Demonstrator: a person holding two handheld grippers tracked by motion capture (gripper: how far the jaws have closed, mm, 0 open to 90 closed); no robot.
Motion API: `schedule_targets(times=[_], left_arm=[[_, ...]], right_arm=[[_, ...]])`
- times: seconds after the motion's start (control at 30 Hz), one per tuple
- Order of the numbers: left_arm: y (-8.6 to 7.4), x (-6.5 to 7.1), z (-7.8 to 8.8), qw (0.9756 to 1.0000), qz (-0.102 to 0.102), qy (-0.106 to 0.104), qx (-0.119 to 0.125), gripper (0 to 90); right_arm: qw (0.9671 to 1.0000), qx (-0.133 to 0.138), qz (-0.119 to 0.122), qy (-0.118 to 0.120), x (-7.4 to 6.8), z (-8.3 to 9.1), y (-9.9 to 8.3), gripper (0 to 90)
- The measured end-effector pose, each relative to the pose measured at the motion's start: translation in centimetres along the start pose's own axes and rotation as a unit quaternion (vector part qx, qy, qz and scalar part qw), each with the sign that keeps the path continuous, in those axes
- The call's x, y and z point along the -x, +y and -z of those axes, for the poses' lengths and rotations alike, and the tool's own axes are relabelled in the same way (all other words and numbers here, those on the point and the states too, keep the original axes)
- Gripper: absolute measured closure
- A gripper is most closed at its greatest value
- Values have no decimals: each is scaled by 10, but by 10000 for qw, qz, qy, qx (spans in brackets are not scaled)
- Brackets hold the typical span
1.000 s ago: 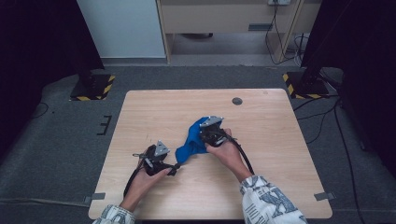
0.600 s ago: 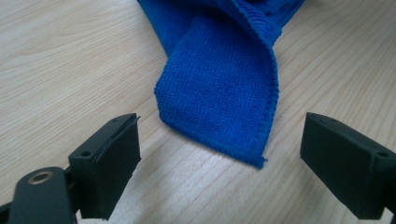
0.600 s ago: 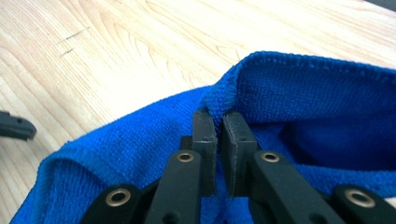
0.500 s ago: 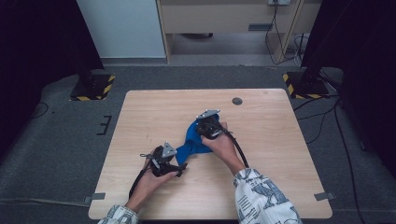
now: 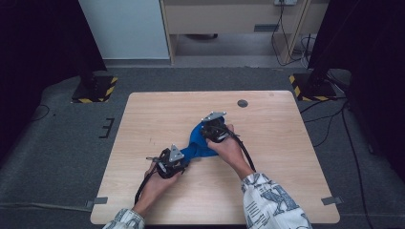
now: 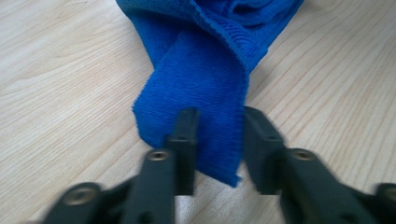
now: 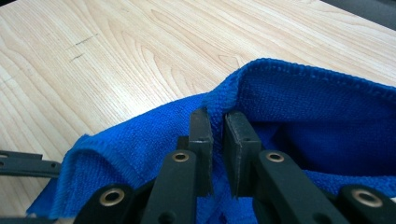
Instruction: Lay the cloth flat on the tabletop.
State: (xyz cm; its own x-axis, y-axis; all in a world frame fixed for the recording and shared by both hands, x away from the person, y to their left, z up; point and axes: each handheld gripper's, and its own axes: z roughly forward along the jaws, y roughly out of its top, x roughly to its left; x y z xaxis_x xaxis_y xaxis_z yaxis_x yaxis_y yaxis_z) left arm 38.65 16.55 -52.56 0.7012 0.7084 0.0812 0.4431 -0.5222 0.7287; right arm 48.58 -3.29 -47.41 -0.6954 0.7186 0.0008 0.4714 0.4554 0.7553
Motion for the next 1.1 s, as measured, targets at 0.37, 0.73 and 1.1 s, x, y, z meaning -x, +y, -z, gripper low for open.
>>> schedule_targets(times=[0.37, 0.73, 1.1], left_arm=[[-1, -21, 14, 9979, 507, 59, 398, 897], [-8, -45, 26, 9918, 1056, 370, 613, 898], [-13, -52, 27, 9901, 1226, 335, 599, 897]], right_arm=[[9999, -110, 114, 19, 0, 3, -7, 687], [9997, -130, 210, 40, 1, 17, -25, 573], [9997, -151, 189, -103, 9, 32, -51, 484]])
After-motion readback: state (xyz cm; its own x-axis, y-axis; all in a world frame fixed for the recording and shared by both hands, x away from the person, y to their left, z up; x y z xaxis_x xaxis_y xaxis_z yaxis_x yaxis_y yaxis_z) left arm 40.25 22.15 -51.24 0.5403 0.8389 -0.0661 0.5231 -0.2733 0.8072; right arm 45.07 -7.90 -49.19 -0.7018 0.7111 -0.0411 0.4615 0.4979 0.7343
